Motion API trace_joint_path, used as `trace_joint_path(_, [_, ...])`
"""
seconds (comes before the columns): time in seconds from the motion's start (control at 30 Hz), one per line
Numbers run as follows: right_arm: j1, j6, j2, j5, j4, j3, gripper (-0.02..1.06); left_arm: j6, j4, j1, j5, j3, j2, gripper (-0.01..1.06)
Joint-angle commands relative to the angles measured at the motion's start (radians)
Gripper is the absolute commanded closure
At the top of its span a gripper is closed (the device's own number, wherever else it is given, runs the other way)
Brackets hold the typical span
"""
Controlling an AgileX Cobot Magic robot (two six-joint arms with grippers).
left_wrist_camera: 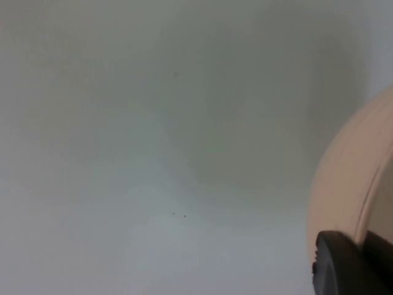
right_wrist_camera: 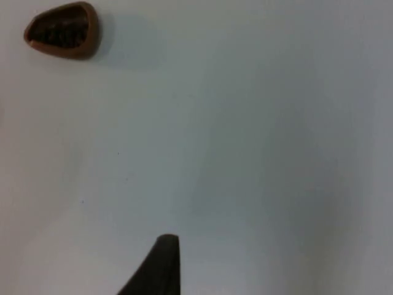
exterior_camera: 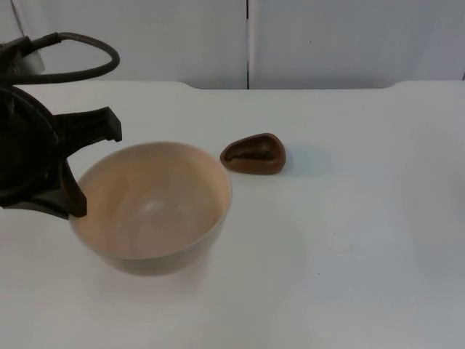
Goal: Pick up the bowl with the left hand and pour the coffee beans from the cup into the bowl with the right hand.
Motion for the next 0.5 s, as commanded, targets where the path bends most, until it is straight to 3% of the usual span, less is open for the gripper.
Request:
trace_joint_path(0.0, [-0.005,-0.012,0.044,0.018,0.025,-0.025,-0.01,-0.005,-0.013,0.002,0.003,0.003,-0.010,1.05])
trace_joint_path(0.17, [0.007,-0.012,0.195,0.045,0.076,-0.125,-0.01,-0.005,-0.013,0.002,0.003,0.003,-0.010,1.05])
trace_joint_path(0.47, [0.214,0.036,0.483,0.051,0.037,-0.376,-0.01,-0.005,-0.005,0.002,-0.003,0.003,-0.010,1.05])
